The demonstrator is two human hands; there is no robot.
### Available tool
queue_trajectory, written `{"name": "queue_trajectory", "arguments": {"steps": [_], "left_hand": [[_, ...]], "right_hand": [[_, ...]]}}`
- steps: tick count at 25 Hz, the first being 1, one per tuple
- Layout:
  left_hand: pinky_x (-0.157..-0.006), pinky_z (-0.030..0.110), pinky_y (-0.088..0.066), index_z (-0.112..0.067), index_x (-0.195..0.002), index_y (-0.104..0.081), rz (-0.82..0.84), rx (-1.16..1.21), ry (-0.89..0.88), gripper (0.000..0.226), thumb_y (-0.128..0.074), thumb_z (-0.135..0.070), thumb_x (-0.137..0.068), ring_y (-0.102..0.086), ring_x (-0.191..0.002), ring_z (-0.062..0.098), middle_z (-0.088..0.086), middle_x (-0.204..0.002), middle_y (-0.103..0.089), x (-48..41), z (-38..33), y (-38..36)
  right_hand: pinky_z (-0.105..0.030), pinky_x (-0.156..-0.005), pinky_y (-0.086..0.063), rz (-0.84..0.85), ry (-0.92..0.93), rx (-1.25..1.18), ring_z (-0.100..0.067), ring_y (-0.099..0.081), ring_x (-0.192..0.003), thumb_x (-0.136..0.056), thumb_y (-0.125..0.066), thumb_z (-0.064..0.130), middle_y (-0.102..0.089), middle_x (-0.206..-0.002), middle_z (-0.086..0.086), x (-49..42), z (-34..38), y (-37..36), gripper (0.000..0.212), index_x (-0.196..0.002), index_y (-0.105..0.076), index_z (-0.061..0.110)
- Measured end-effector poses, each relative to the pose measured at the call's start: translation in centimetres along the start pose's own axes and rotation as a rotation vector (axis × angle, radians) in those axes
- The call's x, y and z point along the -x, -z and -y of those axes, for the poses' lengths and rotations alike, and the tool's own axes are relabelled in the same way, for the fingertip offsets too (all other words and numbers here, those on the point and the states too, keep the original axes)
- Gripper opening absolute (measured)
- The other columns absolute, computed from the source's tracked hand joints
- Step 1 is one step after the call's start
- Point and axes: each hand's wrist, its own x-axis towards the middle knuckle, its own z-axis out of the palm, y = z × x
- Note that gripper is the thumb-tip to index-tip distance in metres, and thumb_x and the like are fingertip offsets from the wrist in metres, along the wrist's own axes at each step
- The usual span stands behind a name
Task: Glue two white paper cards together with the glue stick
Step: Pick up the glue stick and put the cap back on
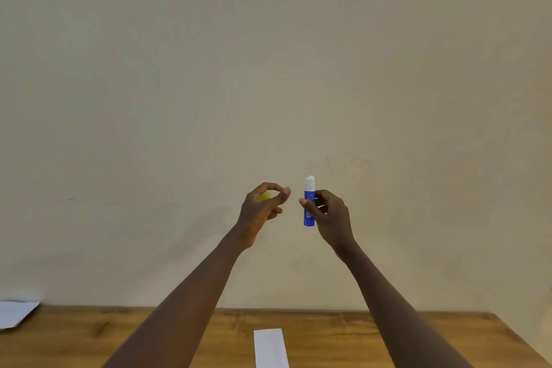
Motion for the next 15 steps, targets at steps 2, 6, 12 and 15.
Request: {"name": "queue_trajectory", "arguments": {"steps": [2,6,12,15], "left_hand": [[-0.072,0.025,-0.049,-0.025,-0.091,-0.061,0.044,-0.025,0.018,0.020,-0.063,-0.042,-0.079,-0.058,-0.073,0.017,0.004,-0.088,-0.061,0.2,-0.8,-1.1],[-0.075,0.029,-0.050,-0.015,-0.103,-0.060,-0.038,-0.043,0.021,0.028,-0.064,-0.032,-0.081,-0.060,-0.083,0.022,0.009,-0.093,-0.063,-0.1,-2.5,-2.5],[-0.068,0.023,-0.047,-0.010,-0.100,-0.062,-0.025,0.139,0.007,0.022,-0.056,-0.026,-0.088,-0.050,-0.078,0.021,0.012,-0.087,-0.056,-0.3,-4.2,-1.2],[-0.064,0.020,-0.044,-0.017,-0.092,-0.064,-0.001,0.211,0.006,0.018,-0.051,-0.029,-0.090,-0.042,-0.068,0.016,0.004,-0.081,-0.052,-0.3,-4.6,-0.6]], "right_hand": [[-0.001,-0.053,-0.036,-0.023,0.028,0.000,-0.020,-0.048,-0.069,-0.083,-0.060,0.018,-0.060,-0.081,-0.012,0.3,0.4,-0.6,0.024,-0.093,-0.058,-0.004],[-0.005,-0.054,-0.037,-0.048,0.072,-0.004,-0.020,-0.050,-0.069,-0.083,-0.060,0.011,-0.066,-0.086,-0.020,0.2,1.4,-1.6,0.018,-0.092,-0.060,-0.004],[-0.020,-0.057,-0.041,0.051,-0.153,-0.331,-0.016,-0.054,-0.065,-0.088,-0.049,0.038,-0.063,-0.072,-0.002,0.5,2.8,-2.3,0.029,-0.078,-0.063,0.014],[-0.021,-0.047,-0.039,0.191,-0.577,-0.742,-0.010,-0.047,-0.044,-0.089,-0.027,0.056,-0.055,-0.049,0.002,1.1,3.1,-2.8,0.059,-0.067,-0.061,0.013]]}}
